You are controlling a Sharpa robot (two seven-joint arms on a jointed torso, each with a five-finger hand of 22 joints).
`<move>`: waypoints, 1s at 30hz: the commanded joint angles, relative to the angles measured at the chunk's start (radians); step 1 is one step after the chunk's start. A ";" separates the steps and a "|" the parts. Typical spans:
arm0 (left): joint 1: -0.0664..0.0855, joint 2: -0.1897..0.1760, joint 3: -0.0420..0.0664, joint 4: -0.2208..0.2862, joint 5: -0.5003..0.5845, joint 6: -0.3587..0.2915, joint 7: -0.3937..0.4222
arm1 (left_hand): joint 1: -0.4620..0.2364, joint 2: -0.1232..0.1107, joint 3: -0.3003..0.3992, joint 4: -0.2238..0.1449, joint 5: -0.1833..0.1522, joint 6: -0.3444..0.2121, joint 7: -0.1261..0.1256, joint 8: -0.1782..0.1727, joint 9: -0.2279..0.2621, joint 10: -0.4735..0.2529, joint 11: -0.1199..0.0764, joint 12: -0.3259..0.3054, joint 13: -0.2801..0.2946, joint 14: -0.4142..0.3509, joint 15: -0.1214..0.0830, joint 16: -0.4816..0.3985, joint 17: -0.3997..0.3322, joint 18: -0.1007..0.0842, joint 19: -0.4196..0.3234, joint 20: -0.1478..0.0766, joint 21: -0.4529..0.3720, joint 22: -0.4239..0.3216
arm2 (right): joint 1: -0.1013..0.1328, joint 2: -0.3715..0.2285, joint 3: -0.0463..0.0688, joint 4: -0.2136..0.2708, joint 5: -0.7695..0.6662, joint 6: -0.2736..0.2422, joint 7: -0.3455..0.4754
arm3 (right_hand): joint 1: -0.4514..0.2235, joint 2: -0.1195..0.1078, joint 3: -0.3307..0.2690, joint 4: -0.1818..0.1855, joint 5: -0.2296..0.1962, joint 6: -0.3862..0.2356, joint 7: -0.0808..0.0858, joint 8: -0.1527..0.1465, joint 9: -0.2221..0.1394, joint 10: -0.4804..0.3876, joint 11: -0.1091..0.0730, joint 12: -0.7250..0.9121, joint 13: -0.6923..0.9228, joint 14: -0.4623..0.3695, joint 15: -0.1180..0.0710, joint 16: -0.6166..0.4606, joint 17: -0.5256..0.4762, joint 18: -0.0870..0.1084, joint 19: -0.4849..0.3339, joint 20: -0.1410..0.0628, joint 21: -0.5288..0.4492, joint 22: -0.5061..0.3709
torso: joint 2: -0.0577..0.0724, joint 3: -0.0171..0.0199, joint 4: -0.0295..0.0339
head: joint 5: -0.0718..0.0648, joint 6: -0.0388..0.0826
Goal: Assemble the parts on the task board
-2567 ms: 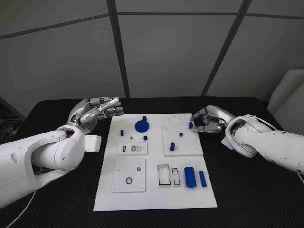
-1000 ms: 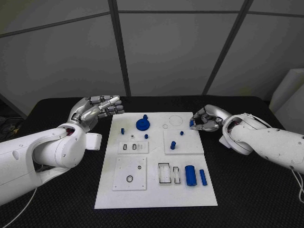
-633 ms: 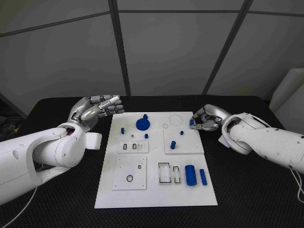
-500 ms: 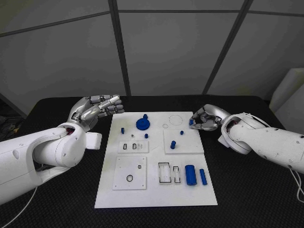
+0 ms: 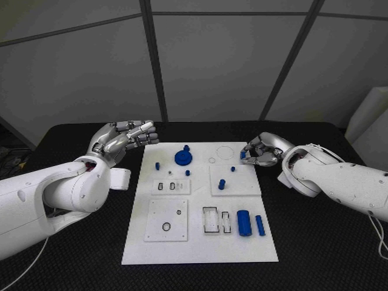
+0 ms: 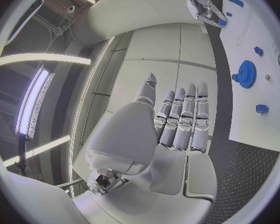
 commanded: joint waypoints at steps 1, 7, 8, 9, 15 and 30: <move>0.001 -0.001 0.001 -0.001 -0.006 0.011 0.003 | 0.001 0.011 0.002 -0.005 -0.003 0.007 0.000 -0.003 -0.001 0.000 0.004 -0.006 -0.001 0.001 0.006 -0.007 -0.001 -0.015 -0.004 0.002 0.002 -0.002 | 0.002 -0.006 0.001 0.024 0.020 -0.050 0.021 | -0.004 0.011 0.005 0.001 0.007 0.009 0.002 0.006 0.002 0.038 -0.007 0.004 0.140 0.056 -0.005 0.004 0.023 -0.007 0.105 -0.008 0.006 0.263 | -0.001 0.0003 -0.0008 | 0.002 0.000; 0.001 -0.004 0.001 -0.007 -0.006 0.011 0.001 | 0.001 0.011 0.002 -0.007 -0.003 0.007 0.000 -0.004 -0.001 0.000 0.004 -0.007 -0.001 0.001 0.006 -0.007 -0.001 -0.015 -0.004 0.002 0.002 -0.002 | 0.003 -0.024 0.020 0.126 0.002 -0.070 -0.007 | -0.005 0.012 0.006 -0.002 0.009 0.016 -0.001 0.007 0.005 0.038 -0.009 0.004 0.141 0.057 -0.006 0.004 0.024 -0.007 0.105 -0.009 0.006 0.263 | -0.004 -0.0019 -0.0004 | 0.002 -0.001; 0.001 -0.004 0.001 -0.007 -0.006 0.011 0.001 | 0.001 0.011 0.002 -0.007 -0.003 0.007 0.000 -0.004 -0.001 0.000 0.004 -0.007 -0.001 0.001 0.006 -0.007 -0.001 -0.015 -0.004 0.002 0.002 -0.002 | 0.003 -0.025 0.022 0.138 -0.002 -0.071 -0.013 | -0.006 0.012 0.006 -0.002 0.009 0.017 -0.001 0.007 0.005 0.038 -0.009 0.004 0.141 0.057 -0.006 0.004 0.024 -0.007 0.105 -0.009 0.006 0.263 | -0.005 -0.0020 -0.0002 | 0.002 -0.002; 0.001 -0.004 0.001 -0.008 -0.006 0.012 0.001 | 0.001 0.011 0.002 -0.007 -0.003 0.007 0.000 -0.004 -0.001 0.000 0.004 -0.007 -0.001 0.001 0.006 -0.007 -0.001 -0.015 -0.004 0.002 0.002 -0.002 | 0.004 -0.025 0.024 0.150 -0.007 -0.073 -0.020 | -0.006 0.012 0.006 -0.003 0.009 0.018 -0.001 0.007 0.006 0.038 -0.010 0.004 0.140 0.056 -0.006 0.004 0.023 -0.007 0.105 -0.009 0.006 0.263 | -0.006 -0.0025 0.0002 | 0.002 -0.002; 0.002 -0.002 0.001 -0.014 -0.006 0.014 0.000 | 0.002 0.011 0.001 -0.008 -0.003 0.007 0.000 -0.004 -0.001 0.000 0.004 -0.007 -0.001 0.001 0.006 -0.008 -0.001 -0.015 -0.004 0.002 0.002 -0.002 | 0.005 0.003 0.030 0.206 -0.044 -0.075 -0.069 | -0.011 0.010 0.005 -0.003 0.010 0.022 -0.002 0.007 0.007 0.038 -0.010 0.004 0.141 0.056 -0.007 0.003 0.022 -0.007 0.105 -0.010 0.006 0.263 | -0.011 -0.0058 0.0005 | 0.008 -0.007; 0.003 0.021 0.001 -0.039 0.007 0.015 -0.005 | 0.001 0.011 0.000 -0.008 -0.004 0.007 0.000 -0.005 -0.001 0.000 0.004 -0.008 -0.001 0.002 0.006 -0.008 -0.001 -0.015 -0.004 0.002 0.002 -0.002 | 0.004 0.177 0.026 0.209 -0.202 -0.050 -0.161 | -0.023 0.008 0.002 -0.003 0.021 0.028 -0.005 0.004 0.012 0.039 -0.013 0.004 0.141 0.056 -0.010 0.002 0.020 -0.007 0.105 -0.013 0.006 0.263 | -0.016 -0.0092 0.0055 | 0.041 -0.028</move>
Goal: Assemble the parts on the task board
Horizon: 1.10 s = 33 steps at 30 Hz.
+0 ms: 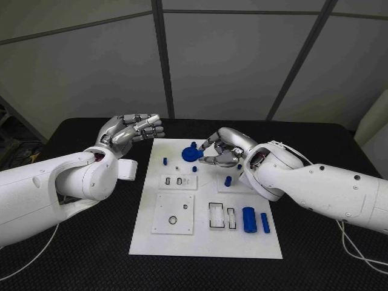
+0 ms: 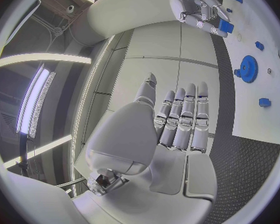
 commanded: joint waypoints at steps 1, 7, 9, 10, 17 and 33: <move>0.002 0.005 0.001 -0.003 0.004 0.013 0.002 | 0.001 0.011 -0.002 -0.006 -0.004 0.007 0.000 -0.005 -0.002 0.000 0.004 -0.004 -0.001 0.002 0.006 -0.004 -0.001 -0.015 -0.004 0.002 0.002 -0.001 | 0.001 0.023 -0.004 -0.001 -0.097 0.007 -0.047 | -0.012 -0.001 0.000 0.000 0.006 0.007 -0.002 0.001 0.002 0.039 -0.006 0.004 0.141 0.059 -0.007 0.002 0.020 -0.007 0.105 -0.006 0.006 0.263 | 0.000 -0.0004 -0.0005 | 0.006 -0.002; 0.002 0.011 0.001 -0.007 0.005 0.013 0.000 | 0.001 0.011 -0.002 -0.006 -0.004 0.007 0.000 -0.005 -0.002 0.000 0.004 -0.004 -0.001 0.002 0.006 -0.004 -0.001 -0.015 -0.004 0.002 0.002 -0.001 | -0.003 0.073 -0.022 -0.013 -0.161 0.024 -0.072 | -0.013 -0.001 0.001 -0.001 0.011 0.008 -0.002 0.000 0.003 0.039 -0.006 0.005 0.142 0.059 -0.007 0.003 0.022 -0.007 0.105 -0.007 0.006 0.263 | 0.001 0.0001 -0.0026 | 0.013 -0.006; 0.002 0.012 0.001 -0.008 0.005 0.013 0.000 | 0.001 0.011 -0.002 -0.006 -0.004 0.007 0.000 -0.005 -0.002 0.000 0.004 -0.004 -0.001 0.002 0.006 -0.004 -0.001 -0.015 -0.004 0.002 0.002 -0.001 | -0.006 0.084 -0.027 -0.016 -0.176 0.030 -0.079 | -0.013 -0.001 0.001 -0.002 0.013 0.008 -0.002 0.000 0.003 0.039 -0.007 0.005 0.143 0.059 -0.007 0.003 0.022 -0.007 0.105 -0.007 0.006 0.263 | 0.001 0.0008 -0.0021 | 0.013 -0.008; 0.002 0.012 0.001 -0.008 0.005 0.014 0.000 | 0.001 0.011 -0.002 -0.006 -0.004 0.007 0.000 -0.005 -0.002 0.000 0.004 -0.004 -0.001 0.002 0.006 -0.004 -0.001 -0.015 -0.004 0.002 0.002 -0.001 | -0.007 0.089 -0.029 -0.018 -0.183 0.033 -0.083 | -0.013 -0.001 0.001 -0.002 0.013 0.008 -0.002 0.000 0.003 0.039 -0.007 0.005 0.143 0.059 -0.007 0.003 0.022 -0.007 0.105 -0.007 0.006 0.263 | 0.002 0.0012 -0.0011 | 0.014 -0.009; 0.002 0.013 0.001 -0.007 0.005 0.015 -0.001 | 0.001 0.011 -0.002 -0.006 -0.004 0.007 0.000 -0.005 -0.002 0.000 0.004 -0.004 -0.001 0.002 0.006 -0.004 -0.001 -0.015 -0.004 0.002 0.002 -0.001 | -0.016 0.112 -0.040 -0.031 -0.218 0.052 -0.110 | -0.016 -0.002 0.000 -0.002 0.016 0.007 -0.002 -0.002 0.004 0.038 -0.007 0.003 0.141 0.059 -0.008 0.001 0.019 -0.007 0.105 -0.008 0.006 0.263 | 0.001 0.0011 -0.0022 | 0.018 -0.016; 0.002 0.017 0.001 -0.010 0.005 0.021 -0.003 | -0.001 0.013 -0.004 -0.006 -0.004 0.008 -0.001 -0.006 -0.002 0.001 0.004 -0.005 -0.001 0.002 0.006 -0.005 -0.001 -0.015 -0.004 0.002 0.003 -0.002 | -0.034 0.131 -0.050 -0.033 -0.248 0.081 -0.135 | -0.018 -0.002 0.000 -0.002 0.018 0.008 -0.002 -0.003 0.004 0.039 -0.007 0.004 0.142 0.059 -0.008 0.002 0.019 -0.007 0.105 -0.008 0.006 0.263 | 0.000 0.0007 -0.0018 | 0.020 -0.028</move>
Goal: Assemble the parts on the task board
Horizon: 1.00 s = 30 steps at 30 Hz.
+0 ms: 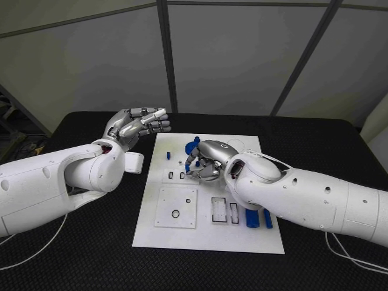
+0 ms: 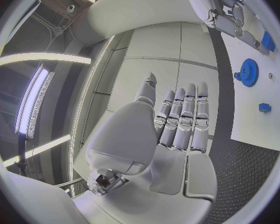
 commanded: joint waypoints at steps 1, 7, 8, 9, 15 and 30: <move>0.002 0.001 0.001 0.000 0.000 0.016 0.004 | -0.001 0.013 -0.001 -0.004 -0.004 0.008 -0.001 -0.006 -0.001 0.001 0.004 -0.005 -0.001 0.002 0.006 -0.005 -0.001 -0.015 -0.004 0.002 0.003 -0.001 | 0.000 0.001 -0.007 0.004 -0.027 0.024 -0.012 | -0.009 -0.002 0.001 -0.002 0.004 0.004 0.001 0.003 0.000 0.039 -0.007 0.004 0.142 0.055 -0.004 0.002 0.019 -0.007 0.105 -0.008 0.006 0.263 | -0.001 -0.0008 0.0007 | 0.001 -0.002; 0.002 0.001 0.001 0.000 0.000 0.016 0.003 | -0.001 0.013 -0.001 -0.004 -0.004 0.008 -0.001 -0.006 -0.001 0.001 0.004 -0.005 -0.001 0.002 0.006 -0.005 -0.001 -0.015 -0.004 0.002 0.003 -0.001 | -0.001 0.000 -0.022 0.011 -0.031 0.038 -0.016 | -0.011 -0.001 0.001 -0.002 0.006 0.005 0.001 0.002 0.001 0.039 -0.007 0.004 0.142 0.055 -0.004 0.001 0.019 -0.007 0.105 -0.008 0.006 0.263 | -0.001 -0.0003 0.0013 | 0.003 -0.006; 0.002 0.001 0.001 0.000 0.000 0.016 0.003 | -0.001 0.013 -0.001 -0.004 -0.004 0.008 -0.001 -0.006 -0.001 0.001 0.004 -0.005 -0.001 0.002 0.006 -0.005 -0.001 -0.015 -0.004 0.002 0.003 -0.001 | -0.001 0.001 -0.023 0.011 -0.031 0.039 -0.017 | -0.011 -0.001 0.001 -0.002 0.006 0.005 0.001 0.002 0.001 0.039 -0.007 0.004 0.142 0.055 -0.004 0.001 0.019 -0.007 0.105 -0.008 0.006 0.263 | -0.001 -0.0003 0.0010 | 0.003 -0.005; 0.002 0.001 0.001 0.000 0.000 0.016 0.003 | -0.001 0.013 -0.001 -0.004 -0.004 0.008 -0.001 -0.006 -0.001 0.001 0.004 -0.005 -0.001 0.002 0.006 -0.005 -0.001 -0.015 -0.004 0.002 0.003 -0.001 | -0.001 0.001 -0.024 0.011 -0.031 0.039 -0.017 | -0.012 -0.002 0.001 -0.002 0.006 0.005 0.001 0.002 0.001 0.038 -0.007 0.003 0.141 0.055 -0.004 0.001 0.018 -0.007 0.105 -0.008 0.006 0.263 | -0.001 -0.0002 0.0007 | 0.003 -0.005; 0.002 0.001 0.001 -0.001 0.000 0.017 0.003 | -0.001 0.013 -0.001 -0.004 -0.004 0.008 -0.001 -0.006 -0.001 0.001 0.004 -0.005 -0.001 0.002 0.006 -0.005 -0.001 -0.015 -0.004 0.002 0.003 -0.001 | -0.001 0.003 -0.026 0.005 -0.032 0.041 -0.017 | -0.014 -0.002 0.000 -0.001 0.007 0.005 0.001 0.001 0.001 0.037 -0.007 0.001 0.140 0.055 -0.004 0.000 0.016 -0.007 0.105 -0.008 0.006 0.263 | -0.001 -0.0005 0.0006 | 0.004 -0.005; 0.002 0.001 0.001 -0.002 0.000 0.017 0.003 | -0.001 0.013 -0.001 -0.004 -0.004 0.008 -0.001 -0.006 -0.001 0.001 0.004 -0.005 -0.001 0.002 0.006 -0.005 -0.001 -0.015 -0.004 0.002 0.003 -0.001 | -0.002 0.002 -0.026 0.001 -0.042 0.039 -0.033 | -0.020 -0.006 -0.001 -0.002 0.010 -0.004 0.004 -0.008 0.001 0.036 -0.005 -0.002 0.138 0.054 -0.004 -0.002 0.012 -0.007 0.105 -0.009 0.006 0.263 | -0.001 -0.0006 0.0004 | 0.004 -0.009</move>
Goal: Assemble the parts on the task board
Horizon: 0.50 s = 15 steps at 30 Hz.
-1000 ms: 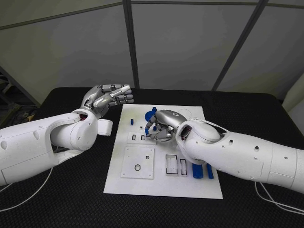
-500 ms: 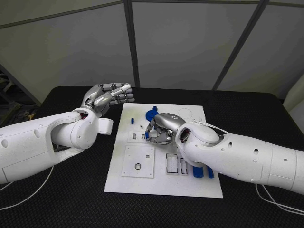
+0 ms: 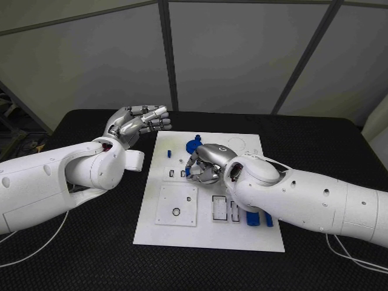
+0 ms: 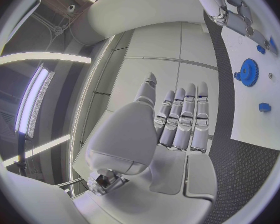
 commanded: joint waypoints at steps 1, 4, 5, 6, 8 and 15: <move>0.002 0.000 0.001 0.000 -0.001 0.013 0.005 | -0.001 0.013 -0.001 -0.004 -0.004 0.008 -0.001 -0.006 -0.001 0.001 0.004 -0.005 -0.001 0.002 0.006 -0.005 -0.001 -0.015 -0.004 0.002 0.003 -0.001 | -0.001 -0.002 -0.003 -0.004 -0.016 0.013 -0.020 | -0.012 0.002 0.000 -0.003 0.006 -0.002 0.004 -0.003 0.001 0.035 -0.005 -0.003 0.137 0.054 -0.004 -0.002 0.012 -0.008 0.105 -0.009 0.006 0.263 | 0.000 -0.0003 -0.0005 | 0.000 -0.001; 0.002 0.000 0.001 0.000 -0.001 0.013 0.005 | -0.002 0.015 -0.003 -0.006 -0.004 0.009 -0.001 -0.007 -0.001 0.002 0.004 -0.006 -0.001 0.003 0.006 -0.006 -0.001 -0.014 -0.004 0.002 0.003 -0.002 | -0.001 -0.002 -0.003 -0.006 -0.017 0.012 -0.022 | -0.016 -0.002 0.000 -0.005 0.006 -0.012 0.007 -0.011 0.000 0.032 -0.003 -0.008 0.133 0.053 -0.002 -0.005 0.007 -0.008 0.105 -0.008 0.006 0.263 | 0.000 -0.0007 -0.0002 | -0.001 -0.001; 0.002 0.000 0.001 0.000 -0.001 0.013 0.005 | -0.002 0.015 -0.003 -0.006 -0.004 0.009 -0.001 -0.007 -0.001 0.002 0.004 -0.006 -0.001 0.003 0.006 -0.006 -0.001 -0.014 -0.004 0.002 0.003 -0.002 | -0.001 -0.001 -0.003 -0.007 -0.018 0.012 -0.021 | -0.016 -0.002 0.000 -0.005 0.006 -0.012 0.007 -0.011 0.000 0.032 -0.003 -0.008 0.133 0.053 -0.002 -0.005 0.007 -0.008 0.105 -0.008 0.006 0.263 | 0.000 -0.0007 0.0000 | -0.002 -0.001; 0.002 0.000 0.001 0.000 -0.001 0.013 0.005 | -0.002 0.015 -0.003 -0.006 -0.004 0.009 -0.001 -0.007 -0.001 0.002 0.004 -0.006 -0.001 0.003 0.006 -0.006 -0.001 -0.014 -0.004 0.002 0.003 -0.002 | -0.001 -0.001 -0.003 -0.008 -0.018 0.013 -0.021 | -0.016 -0.003 0.000 -0.005 0.007 -0.014 0.008 -0.013 0.000 0.032 -0.002 -0.009 0.133 0.052 -0.002 -0.005 0.006 -0.008 0.105 -0.007 0.006 0.263 | 0.000 -0.0005 0.0002 | -0.002 0.000; 0.002 0.000 0.001 0.000 -0.001 0.012 0.005 | -0.002 0.015 -0.003 -0.006 -0.004 0.009 -0.001 -0.007 -0.001 0.002 0.004 -0.006 -0.001 0.003 0.006 -0.006 -0.001 -0.014 -0.004 0.002 0.003 -0.002 | -0.001 -0.001 -0.003 -0.008 -0.018 0.013 -0.021 | -0.016 -0.003 0.000 -0.006 0.007 -0.014 0.008 -0.013 0.000 0.032 -0.002 -0.009 0.133 0.052 -0.002 -0.005 0.006 -0.008 0.105 -0.007 0.006 0.263 | 0.000 -0.0002 0.0005 | -0.003 0.000; 0.002 0.000 0.001 0.000 -0.001 0.013 0.004 | -0.002 0.015 -0.003 -0.006 -0.004 0.009 -0.001 -0.007 -0.001 0.002 0.004 -0.006 -0.001 0.003 0.006 -0.006 -0.001 -0.014 -0.004 0.002 0.003 -0.002 | -0.001 0.001 -0.003 -0.007 -0.019 0.018 -0.020 | -0.017 -0.004 0.000 -0.006 0.007 -0.016 0.009 -0.015 0.000 0.032 -0.001 -0.010 0.132 0.052 -0.001 -0.006 0.005 -0.008 0.105 -0.007 0.006 0.263 | 0.000 -0.0007 -0.0004 | -0.003 -0.003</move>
